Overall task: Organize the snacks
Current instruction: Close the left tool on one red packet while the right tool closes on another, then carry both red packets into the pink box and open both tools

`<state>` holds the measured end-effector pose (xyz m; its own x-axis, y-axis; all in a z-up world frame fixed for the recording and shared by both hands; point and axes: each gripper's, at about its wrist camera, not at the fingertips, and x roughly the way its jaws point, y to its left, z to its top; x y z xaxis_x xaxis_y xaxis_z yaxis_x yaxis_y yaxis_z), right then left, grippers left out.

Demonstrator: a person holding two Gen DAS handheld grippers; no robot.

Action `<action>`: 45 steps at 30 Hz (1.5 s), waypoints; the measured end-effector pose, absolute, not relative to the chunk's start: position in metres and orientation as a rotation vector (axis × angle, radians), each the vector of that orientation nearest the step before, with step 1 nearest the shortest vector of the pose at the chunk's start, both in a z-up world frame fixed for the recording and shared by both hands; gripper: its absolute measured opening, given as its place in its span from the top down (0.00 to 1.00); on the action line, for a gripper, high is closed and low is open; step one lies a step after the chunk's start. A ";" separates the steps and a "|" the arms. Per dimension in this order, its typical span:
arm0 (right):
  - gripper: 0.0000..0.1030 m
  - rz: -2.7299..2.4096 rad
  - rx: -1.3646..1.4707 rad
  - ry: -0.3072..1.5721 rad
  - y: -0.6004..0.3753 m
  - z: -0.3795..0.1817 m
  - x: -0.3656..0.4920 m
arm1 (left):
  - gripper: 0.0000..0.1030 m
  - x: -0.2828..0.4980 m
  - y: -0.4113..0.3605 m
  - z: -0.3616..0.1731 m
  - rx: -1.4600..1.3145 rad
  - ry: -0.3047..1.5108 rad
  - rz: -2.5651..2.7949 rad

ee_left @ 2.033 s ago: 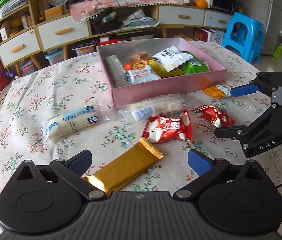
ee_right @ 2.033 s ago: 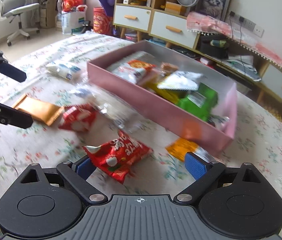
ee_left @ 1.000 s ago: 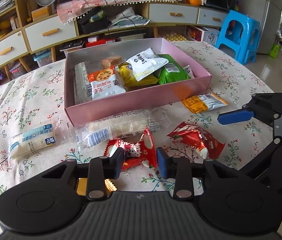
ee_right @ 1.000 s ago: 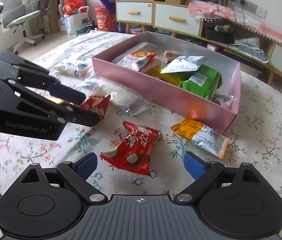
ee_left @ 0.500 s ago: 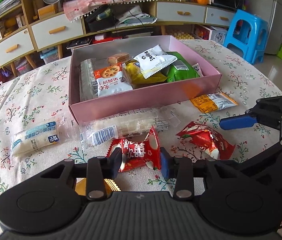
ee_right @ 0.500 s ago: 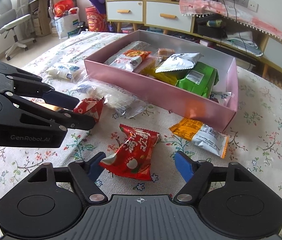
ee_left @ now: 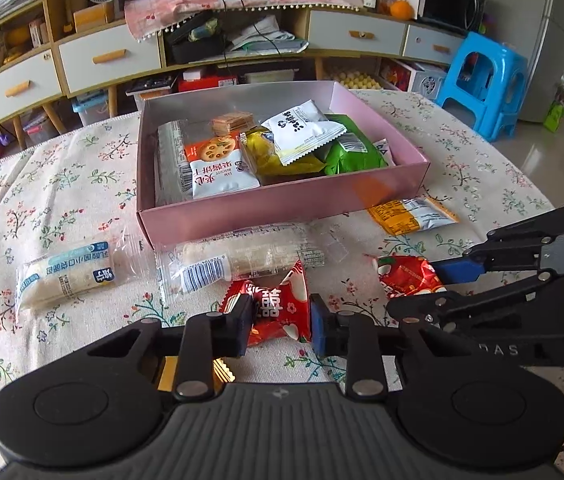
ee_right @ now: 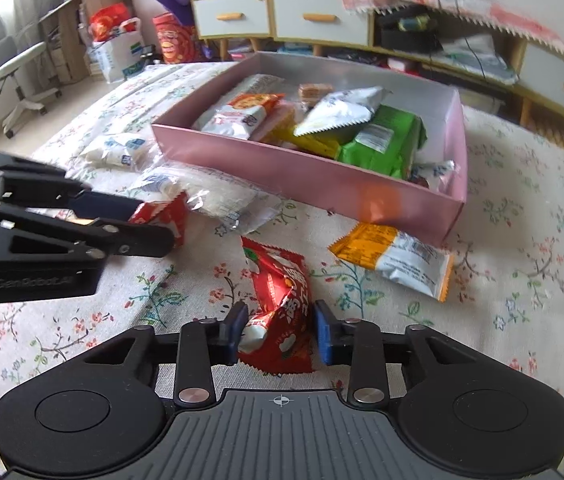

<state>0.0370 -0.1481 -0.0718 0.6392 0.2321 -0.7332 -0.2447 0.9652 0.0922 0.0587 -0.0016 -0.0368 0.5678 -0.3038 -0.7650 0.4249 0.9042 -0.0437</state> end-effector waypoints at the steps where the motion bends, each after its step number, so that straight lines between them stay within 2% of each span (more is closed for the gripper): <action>1: 0.72 0.268 0.000 0.840 -0.150 -0.071 0.038 | 0.74 0.059 0.000 -0.035 0.138 0.871 -0.435; 5: 0.72 0.264 0.055 0.856 -0.156 -0.067 0.038 | 0.75 0.059 0.004 -0.030 0.084 0.884 -0.446; 8: 0.72 0.256 0.078 0.868 -0.159 -0.064 0.039 | 0.79 0.059 0.006 -0.026 0.044 0.895 -0.455; 17: 0.72 0.233 0.180 0.884 -0.169 -0.051 0.039 | 0.80 0.059 0.010 -0.014 -0.028 0.875 -0.460; 27: 0.72 0.168 0.318 0.812 -0.195 -0.022 0.053 | 0.80 0.069 0.014 0.007 -0.107 0.810 -0.450; 45: 0.72 0.067 0.485 0.672 -0.231 -0.019 0.124 | 0.79 0.162 0.014 0.003 -0.207 0.759 -0.335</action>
<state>0.1242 -0.2309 -0.0190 0.7845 0.2137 -0.5822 0.0940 0.8869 0.4522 0.1615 0.0138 0.0034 0.6762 -0.3691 -0.6376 0.2214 0.9272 -0.3020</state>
